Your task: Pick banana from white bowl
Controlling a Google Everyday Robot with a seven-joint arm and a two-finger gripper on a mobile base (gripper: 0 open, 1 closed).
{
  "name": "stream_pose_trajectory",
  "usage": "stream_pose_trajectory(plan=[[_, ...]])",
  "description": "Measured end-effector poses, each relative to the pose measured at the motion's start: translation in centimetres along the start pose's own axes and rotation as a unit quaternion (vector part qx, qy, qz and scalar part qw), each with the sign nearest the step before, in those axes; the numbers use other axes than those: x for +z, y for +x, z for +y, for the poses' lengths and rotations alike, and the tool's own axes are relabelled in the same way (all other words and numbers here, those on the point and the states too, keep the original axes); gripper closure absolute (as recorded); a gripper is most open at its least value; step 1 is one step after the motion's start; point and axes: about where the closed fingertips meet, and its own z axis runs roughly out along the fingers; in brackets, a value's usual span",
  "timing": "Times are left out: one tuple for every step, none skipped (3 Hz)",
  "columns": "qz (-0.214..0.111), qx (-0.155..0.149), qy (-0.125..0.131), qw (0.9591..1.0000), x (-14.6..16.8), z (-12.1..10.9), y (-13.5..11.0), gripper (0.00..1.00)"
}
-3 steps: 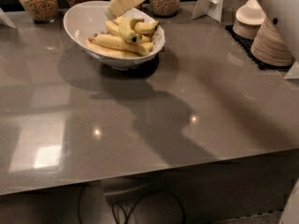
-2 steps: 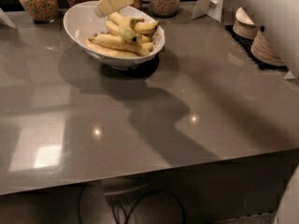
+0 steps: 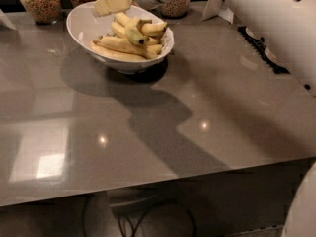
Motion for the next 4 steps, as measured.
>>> stream_pose_trajectory(plan=[[0.025,0.044,0.025,0.9984,-0.1,-1.0,1.8,0.0],[0.051,0.075,0.041,0.995,-0.5,-1.9,3.7,0.06],[0.069,0.093,0.047,0.9922,-0.5,-2.3,4.8,0.18],[0.08,0.1,0.043,0.9908,-0.1,-2.3,5.1,0.19]])
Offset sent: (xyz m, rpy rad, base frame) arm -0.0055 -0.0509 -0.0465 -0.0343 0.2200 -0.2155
